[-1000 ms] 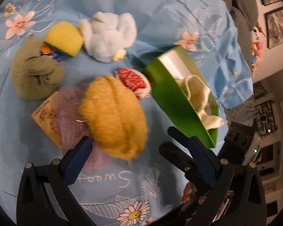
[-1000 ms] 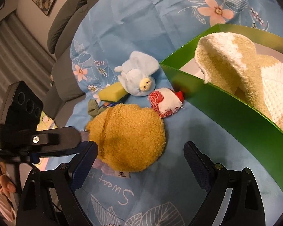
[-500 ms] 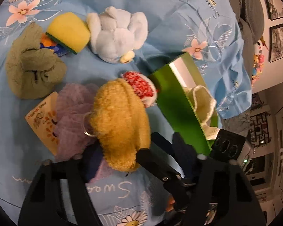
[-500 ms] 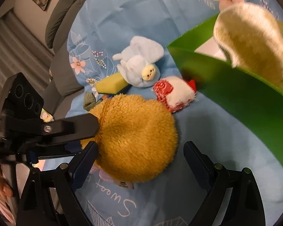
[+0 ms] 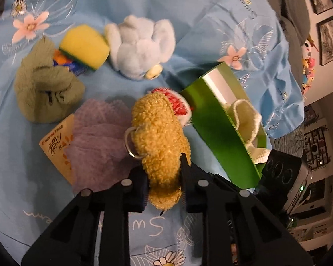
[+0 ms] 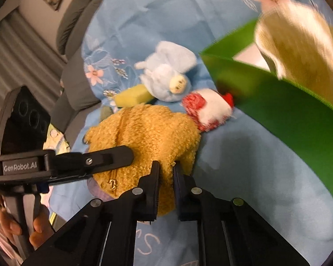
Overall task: Organize soft objects
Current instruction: 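Carry the yellow pouch into the green box and open both grippers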
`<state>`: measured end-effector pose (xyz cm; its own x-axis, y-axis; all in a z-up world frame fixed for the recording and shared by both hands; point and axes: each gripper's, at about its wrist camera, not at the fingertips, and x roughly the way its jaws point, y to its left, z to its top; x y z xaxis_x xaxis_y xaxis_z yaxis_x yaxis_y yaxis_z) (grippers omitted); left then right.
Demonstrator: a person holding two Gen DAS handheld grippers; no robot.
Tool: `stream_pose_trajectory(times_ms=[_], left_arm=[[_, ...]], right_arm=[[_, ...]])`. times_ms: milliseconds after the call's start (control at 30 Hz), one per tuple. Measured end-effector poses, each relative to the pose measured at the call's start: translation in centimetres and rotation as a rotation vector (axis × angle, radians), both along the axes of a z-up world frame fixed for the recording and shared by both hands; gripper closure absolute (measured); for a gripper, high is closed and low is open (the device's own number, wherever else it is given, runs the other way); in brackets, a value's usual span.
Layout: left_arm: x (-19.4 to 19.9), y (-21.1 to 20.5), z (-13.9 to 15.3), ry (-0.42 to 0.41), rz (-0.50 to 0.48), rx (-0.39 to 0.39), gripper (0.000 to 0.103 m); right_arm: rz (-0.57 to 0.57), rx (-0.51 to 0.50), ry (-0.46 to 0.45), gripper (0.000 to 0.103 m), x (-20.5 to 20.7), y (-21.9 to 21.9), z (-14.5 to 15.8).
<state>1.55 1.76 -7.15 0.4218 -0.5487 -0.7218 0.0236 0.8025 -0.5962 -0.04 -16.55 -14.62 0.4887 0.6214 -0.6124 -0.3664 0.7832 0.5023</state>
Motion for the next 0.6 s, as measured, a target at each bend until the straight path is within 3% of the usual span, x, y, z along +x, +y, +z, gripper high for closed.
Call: stream_pose_trajectory(times_ms=[367, 600], left_arm=[[-3.3, -0.3, 5.4, -0.18, -0.045, -0.036, 0.082], [-2.2, -4.4, 8.0, -0.23, -0.105, -0.009, 0.081]], right_arm=[[0.012, 0.034, -0.199, 0.09, -3.5, -1.8, 5.9], [-0.07, 0.084, -0.268, 0.09, -4.2, -5.2, 8.4]])
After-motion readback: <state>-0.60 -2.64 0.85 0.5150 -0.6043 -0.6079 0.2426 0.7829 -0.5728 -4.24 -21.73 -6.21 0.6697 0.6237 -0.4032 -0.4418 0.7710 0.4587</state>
